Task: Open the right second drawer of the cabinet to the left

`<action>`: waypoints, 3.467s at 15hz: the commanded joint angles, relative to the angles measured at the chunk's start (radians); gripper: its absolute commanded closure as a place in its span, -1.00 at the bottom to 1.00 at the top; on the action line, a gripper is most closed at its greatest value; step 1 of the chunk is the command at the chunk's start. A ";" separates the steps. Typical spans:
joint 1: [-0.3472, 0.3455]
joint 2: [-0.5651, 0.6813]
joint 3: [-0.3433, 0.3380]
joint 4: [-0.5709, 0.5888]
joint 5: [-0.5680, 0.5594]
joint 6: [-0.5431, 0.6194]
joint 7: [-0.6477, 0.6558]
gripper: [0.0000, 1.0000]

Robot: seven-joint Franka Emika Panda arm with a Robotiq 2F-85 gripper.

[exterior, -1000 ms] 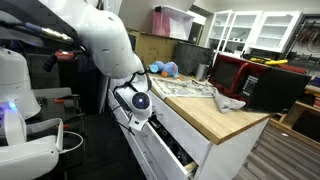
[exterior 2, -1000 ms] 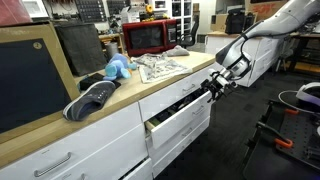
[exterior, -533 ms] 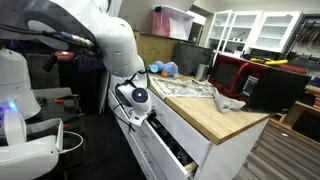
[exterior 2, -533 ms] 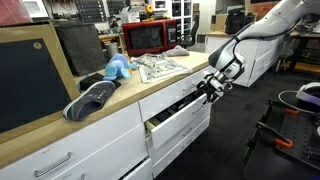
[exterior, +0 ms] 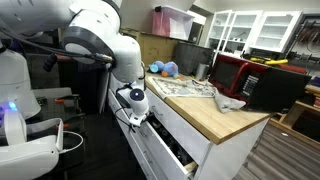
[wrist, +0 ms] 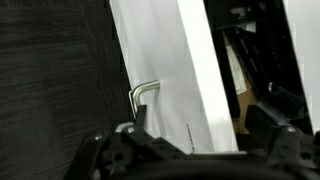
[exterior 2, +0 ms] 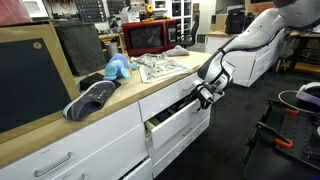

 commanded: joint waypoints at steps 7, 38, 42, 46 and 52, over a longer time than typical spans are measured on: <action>0.319 -0.163 -0.313 -0.003 0.069 -0.116 0.098 -1.00; 0.521 -0.398 -0.612 -0.287 0.034 -0.369 -0.124 -1.00; 0.530 -0.413 -0.632 -0.321 0.021 -0.375 -0.148 -1.00; 0.501 -0.441 -0.618 -0.339 0.026 -0.395 -0.159 -1.00; 0.473 -0.517 -0.600 -0.322 0.061 -0.529 -0.147 -1.00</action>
